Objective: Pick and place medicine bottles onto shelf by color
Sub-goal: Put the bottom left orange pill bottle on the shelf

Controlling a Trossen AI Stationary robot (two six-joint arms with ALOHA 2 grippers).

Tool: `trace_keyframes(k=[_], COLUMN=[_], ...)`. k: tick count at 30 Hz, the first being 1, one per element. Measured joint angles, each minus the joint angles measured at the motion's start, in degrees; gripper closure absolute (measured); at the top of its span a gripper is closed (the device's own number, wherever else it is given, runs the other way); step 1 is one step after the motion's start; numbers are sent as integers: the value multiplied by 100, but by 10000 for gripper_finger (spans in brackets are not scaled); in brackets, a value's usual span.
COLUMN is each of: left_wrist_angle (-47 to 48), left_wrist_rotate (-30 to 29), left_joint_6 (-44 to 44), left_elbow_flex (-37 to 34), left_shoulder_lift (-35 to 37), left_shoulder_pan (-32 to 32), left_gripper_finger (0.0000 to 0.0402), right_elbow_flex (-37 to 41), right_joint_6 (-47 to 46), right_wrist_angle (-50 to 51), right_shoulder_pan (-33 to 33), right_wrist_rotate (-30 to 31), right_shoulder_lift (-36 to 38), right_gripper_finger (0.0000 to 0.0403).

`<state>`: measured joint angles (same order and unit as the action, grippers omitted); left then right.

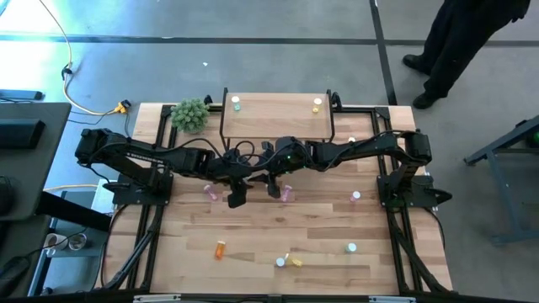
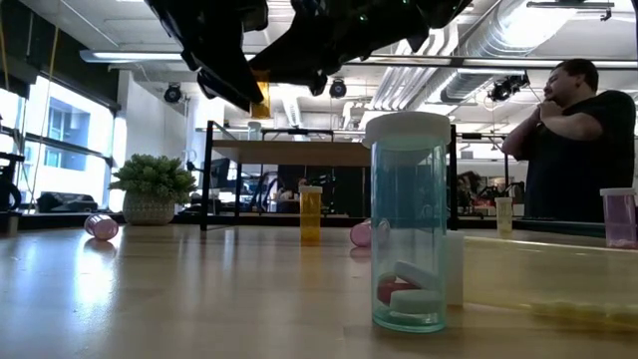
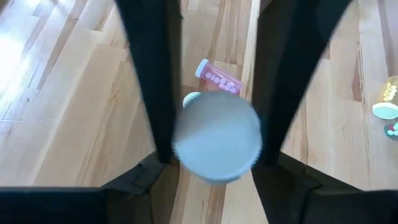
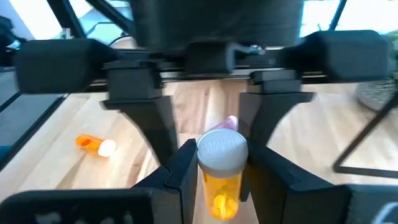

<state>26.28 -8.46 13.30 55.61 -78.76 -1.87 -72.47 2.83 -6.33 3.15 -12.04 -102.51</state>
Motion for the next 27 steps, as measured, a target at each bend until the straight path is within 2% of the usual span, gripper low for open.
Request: trace_keyframes(k=[5, 15, 27], left_wrist_angle=[18, 107, 433], left_wrist_rotate=[-119, -375, -393], left_joint_6=[2, -151, -151], left_elbow_flex=[0, 0, 3], left_shoulder_lift=[27, 295, 1084], left_shoulder_pan=[-2, -13, -22], left_gripper_finger=[201, 207, 213], right_elbow_flex=[0, 0, 2], right_joint_6=[18, 129, 225], right_wrist_angle=[362, 910, 437], right_shoulder_pan=[106, 587, 1312], right_wrist_rotate=[199, 265, 257], right_shoulder_lift=[204, 690, 882], right_gripper_finger=[302, 302, 302])
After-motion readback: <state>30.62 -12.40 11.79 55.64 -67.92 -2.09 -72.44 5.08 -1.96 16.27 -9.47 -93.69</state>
